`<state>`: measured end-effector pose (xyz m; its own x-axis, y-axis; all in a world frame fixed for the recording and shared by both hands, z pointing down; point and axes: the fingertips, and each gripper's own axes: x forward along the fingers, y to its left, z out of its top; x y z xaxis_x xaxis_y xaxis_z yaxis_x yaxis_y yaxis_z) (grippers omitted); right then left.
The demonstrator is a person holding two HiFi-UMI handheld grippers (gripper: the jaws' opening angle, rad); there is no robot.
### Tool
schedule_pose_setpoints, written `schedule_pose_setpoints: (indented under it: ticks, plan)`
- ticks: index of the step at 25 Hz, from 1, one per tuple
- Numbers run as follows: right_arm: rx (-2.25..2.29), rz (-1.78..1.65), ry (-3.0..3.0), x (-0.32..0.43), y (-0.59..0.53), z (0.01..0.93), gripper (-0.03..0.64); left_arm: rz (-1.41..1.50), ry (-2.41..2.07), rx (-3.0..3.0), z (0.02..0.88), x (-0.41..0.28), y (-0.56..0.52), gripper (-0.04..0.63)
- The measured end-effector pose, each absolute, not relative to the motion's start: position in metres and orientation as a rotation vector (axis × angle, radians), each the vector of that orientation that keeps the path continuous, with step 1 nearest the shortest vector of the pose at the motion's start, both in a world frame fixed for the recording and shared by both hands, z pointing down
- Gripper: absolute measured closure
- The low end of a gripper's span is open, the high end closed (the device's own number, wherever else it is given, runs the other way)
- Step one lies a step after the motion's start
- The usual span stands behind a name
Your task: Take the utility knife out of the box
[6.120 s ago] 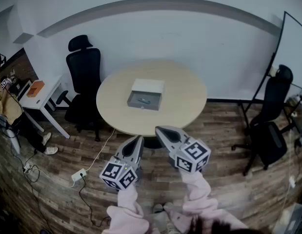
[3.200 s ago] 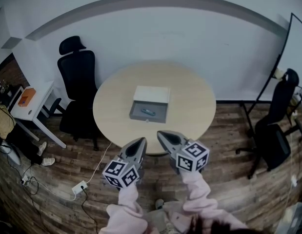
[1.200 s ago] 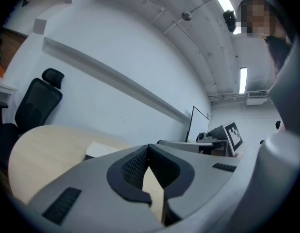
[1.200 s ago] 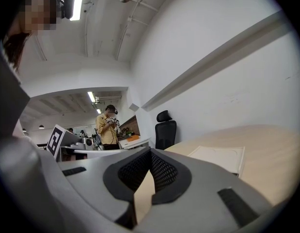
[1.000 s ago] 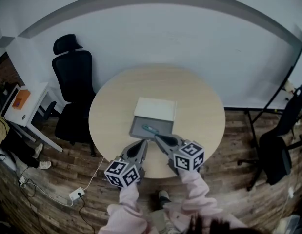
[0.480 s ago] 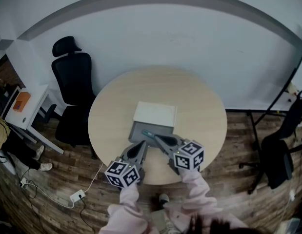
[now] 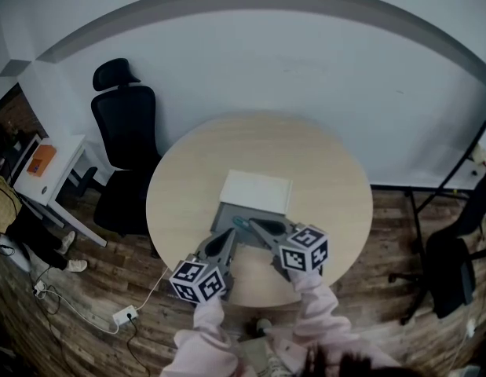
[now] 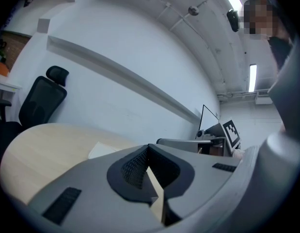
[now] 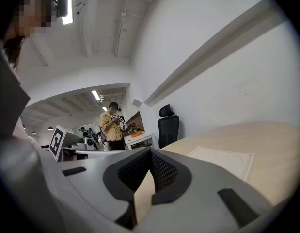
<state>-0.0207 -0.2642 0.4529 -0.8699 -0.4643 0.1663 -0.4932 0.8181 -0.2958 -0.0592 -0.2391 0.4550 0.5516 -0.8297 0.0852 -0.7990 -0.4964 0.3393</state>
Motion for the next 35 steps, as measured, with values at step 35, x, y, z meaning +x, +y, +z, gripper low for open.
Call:
schedule_pose_setpoints:
  ticks: [35]
  plan:
    - [0.677, 0.655, -2.68, -0.055, -0.311, 0.528, 0.618, -0.068, -1.243, 2.254, 0.53, -0.088, -0.282, 0.591]
